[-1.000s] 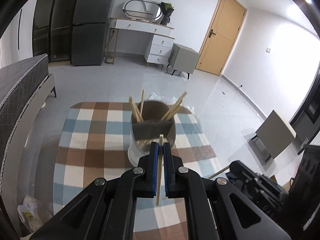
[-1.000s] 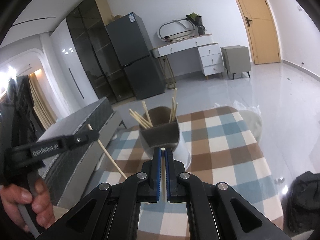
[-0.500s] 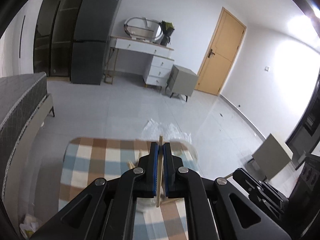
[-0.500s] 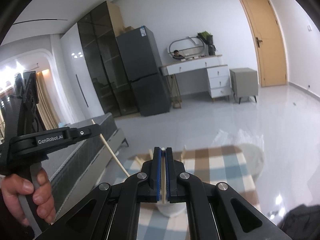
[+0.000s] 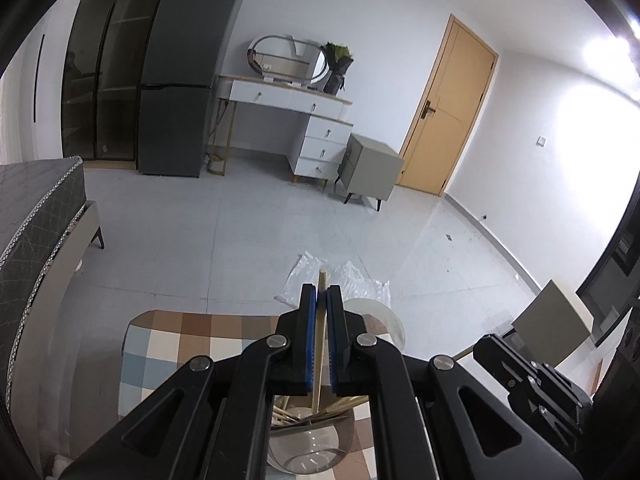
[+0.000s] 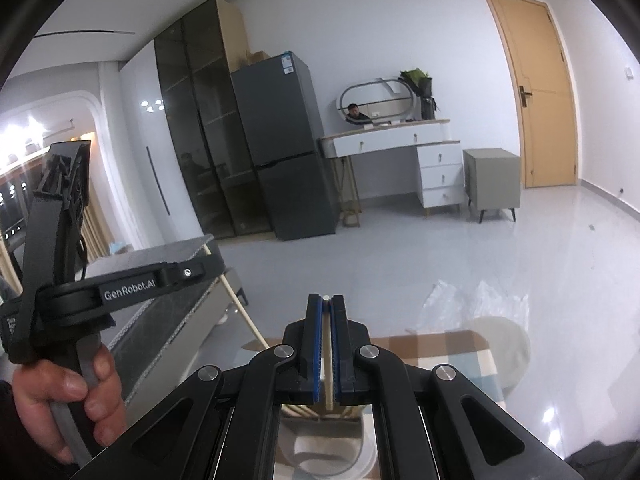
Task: Organize utensils
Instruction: 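Lift both held chopsticks and carry them over the utensil holder, then open the right gripper while the left gripper opens, dropping both chopsticks into the holder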
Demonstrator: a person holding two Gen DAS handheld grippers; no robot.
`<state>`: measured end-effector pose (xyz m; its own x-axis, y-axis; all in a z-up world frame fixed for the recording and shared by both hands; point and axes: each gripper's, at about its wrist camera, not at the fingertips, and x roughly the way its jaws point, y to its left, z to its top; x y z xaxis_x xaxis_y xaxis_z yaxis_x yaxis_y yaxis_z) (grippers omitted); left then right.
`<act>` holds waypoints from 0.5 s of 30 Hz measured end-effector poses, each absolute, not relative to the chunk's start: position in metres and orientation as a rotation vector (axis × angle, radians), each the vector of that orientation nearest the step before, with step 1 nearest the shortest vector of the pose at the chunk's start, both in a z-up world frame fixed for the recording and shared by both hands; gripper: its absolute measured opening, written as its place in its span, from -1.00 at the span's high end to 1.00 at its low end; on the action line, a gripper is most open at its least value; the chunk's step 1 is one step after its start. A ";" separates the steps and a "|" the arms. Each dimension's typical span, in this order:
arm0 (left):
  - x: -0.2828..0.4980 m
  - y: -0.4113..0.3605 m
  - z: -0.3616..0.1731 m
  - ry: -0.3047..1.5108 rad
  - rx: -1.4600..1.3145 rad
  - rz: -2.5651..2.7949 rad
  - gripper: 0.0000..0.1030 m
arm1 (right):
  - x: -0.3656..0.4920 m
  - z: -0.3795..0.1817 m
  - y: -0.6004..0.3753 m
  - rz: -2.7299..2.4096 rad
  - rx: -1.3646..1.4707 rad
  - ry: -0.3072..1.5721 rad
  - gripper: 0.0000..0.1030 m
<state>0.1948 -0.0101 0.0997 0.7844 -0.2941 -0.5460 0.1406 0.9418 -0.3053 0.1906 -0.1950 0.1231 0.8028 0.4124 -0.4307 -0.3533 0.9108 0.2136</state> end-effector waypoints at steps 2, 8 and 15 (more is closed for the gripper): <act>0.201 -0.011 0.090 0.647 -0.264 -0.236 0.98 | 0.196 0.117 -0.195 0.408 0.125 0.500 0.94; 0.208 -0.013 0.066 0.694 -0.271 -0.237 0.98 | 0.208 0.092 -0.196 0.411 0.136 0.560 0.94; 0.209 -0.018 0.056 0.727 -0.255 -0.260 0.98 | 0.217 0.066 -0.196 0.423 0.144 0.629 0.94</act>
<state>0.2093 -0.0183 0.0556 0.7182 -0.3197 -0.6181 0.1444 0.9373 -0.3171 0.2172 -0.1958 0.0662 0.7266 0.4250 -0.5398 -0.3388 0.9052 0.2567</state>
